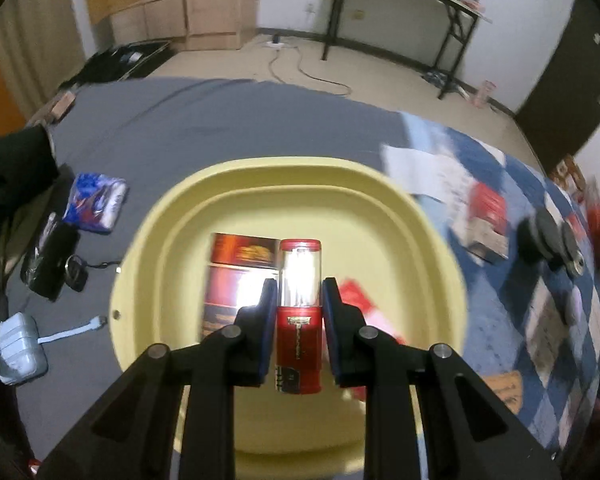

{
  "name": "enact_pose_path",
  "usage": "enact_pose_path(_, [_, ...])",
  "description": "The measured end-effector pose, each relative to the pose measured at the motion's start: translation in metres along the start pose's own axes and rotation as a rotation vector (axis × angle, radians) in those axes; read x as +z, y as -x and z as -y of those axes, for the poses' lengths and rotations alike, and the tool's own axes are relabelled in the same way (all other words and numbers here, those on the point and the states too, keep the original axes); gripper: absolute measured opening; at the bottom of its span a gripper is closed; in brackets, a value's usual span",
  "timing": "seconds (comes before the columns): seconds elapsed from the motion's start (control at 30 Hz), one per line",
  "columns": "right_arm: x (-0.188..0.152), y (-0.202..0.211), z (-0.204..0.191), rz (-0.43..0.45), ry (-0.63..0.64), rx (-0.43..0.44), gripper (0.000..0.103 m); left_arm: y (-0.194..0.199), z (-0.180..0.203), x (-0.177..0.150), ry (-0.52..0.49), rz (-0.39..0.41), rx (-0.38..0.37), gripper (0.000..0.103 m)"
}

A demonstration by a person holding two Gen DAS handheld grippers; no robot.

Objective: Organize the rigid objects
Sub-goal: 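Drop the red tube and red box into the yellow tray with both tools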

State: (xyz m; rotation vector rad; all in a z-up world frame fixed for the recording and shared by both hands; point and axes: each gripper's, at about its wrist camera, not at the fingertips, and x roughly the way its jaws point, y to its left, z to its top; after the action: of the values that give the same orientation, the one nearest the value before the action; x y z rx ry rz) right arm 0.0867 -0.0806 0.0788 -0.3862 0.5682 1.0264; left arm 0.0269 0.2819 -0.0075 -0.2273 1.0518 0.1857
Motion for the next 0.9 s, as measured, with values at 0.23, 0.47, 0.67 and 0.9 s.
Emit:
enact_pose_path(0.23, [0.021, -0.111, -0.156, -0.163, 0.198, 0.141, 0.088, -0.028, -0.032, 0.008, 0.074, -0.039, -0.016, 0.024])
enact_pose_path(0.47, [0.026, -0.163, -0.187, -0.235, 0.25, 0.072, 0.089, -0.047, -0.034, 0.001, 0.017, -0.053, -0.013, 0.024])
enact_pose_path(0.67, [0.034, -0.142, -0.169, -0.163, 0.153, 0.103, 0.099, -0.028, -0.031, 0.014, 0.049, 0.007, -0.027, 0.063])
enact_pose_path(0.9, [-0.006, -0.033, -0.064, -0.1, -0.059, -0.024, 0.103, 0.012, 0.078, 0.045, -0.114, 0.114, -0.149, 0.103])
